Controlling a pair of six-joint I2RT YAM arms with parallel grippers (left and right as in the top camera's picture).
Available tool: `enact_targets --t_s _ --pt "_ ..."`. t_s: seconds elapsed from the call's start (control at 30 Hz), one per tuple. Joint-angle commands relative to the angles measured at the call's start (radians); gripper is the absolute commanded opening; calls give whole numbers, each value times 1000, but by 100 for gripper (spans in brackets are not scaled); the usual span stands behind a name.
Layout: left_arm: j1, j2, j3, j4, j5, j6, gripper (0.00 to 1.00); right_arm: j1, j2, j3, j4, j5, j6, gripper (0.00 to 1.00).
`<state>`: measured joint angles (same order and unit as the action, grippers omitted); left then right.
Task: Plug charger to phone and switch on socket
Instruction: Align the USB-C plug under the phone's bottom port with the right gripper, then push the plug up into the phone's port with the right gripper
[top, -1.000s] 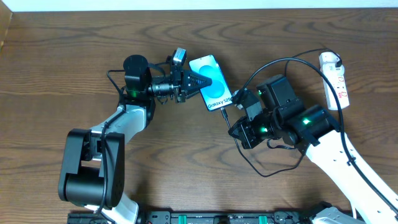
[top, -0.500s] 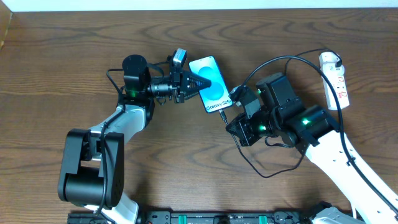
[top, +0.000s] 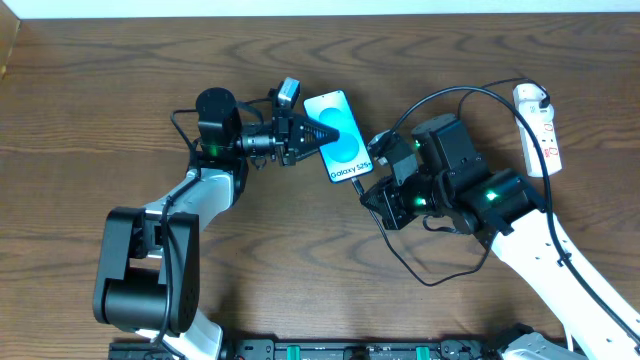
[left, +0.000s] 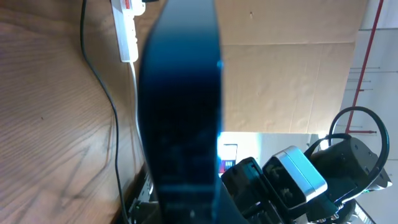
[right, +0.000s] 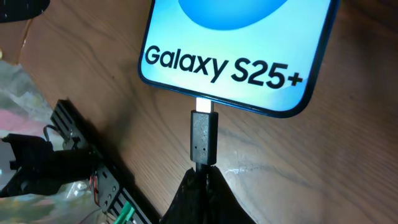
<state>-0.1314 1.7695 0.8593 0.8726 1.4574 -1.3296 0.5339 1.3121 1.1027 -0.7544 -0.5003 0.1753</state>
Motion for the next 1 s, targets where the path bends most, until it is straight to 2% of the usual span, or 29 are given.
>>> enact_targets --t_s 0.0,0.3,0.97 --pt "-5 -4 27 13 49 28 7 5 0 0 35 5 41 1" --pt "-6 -4 27 13 50 37 7 5 0 0 71 34 94 1" --pt "-40 -4 27 13 42 72 8 5 0 0 220 91 94 1"
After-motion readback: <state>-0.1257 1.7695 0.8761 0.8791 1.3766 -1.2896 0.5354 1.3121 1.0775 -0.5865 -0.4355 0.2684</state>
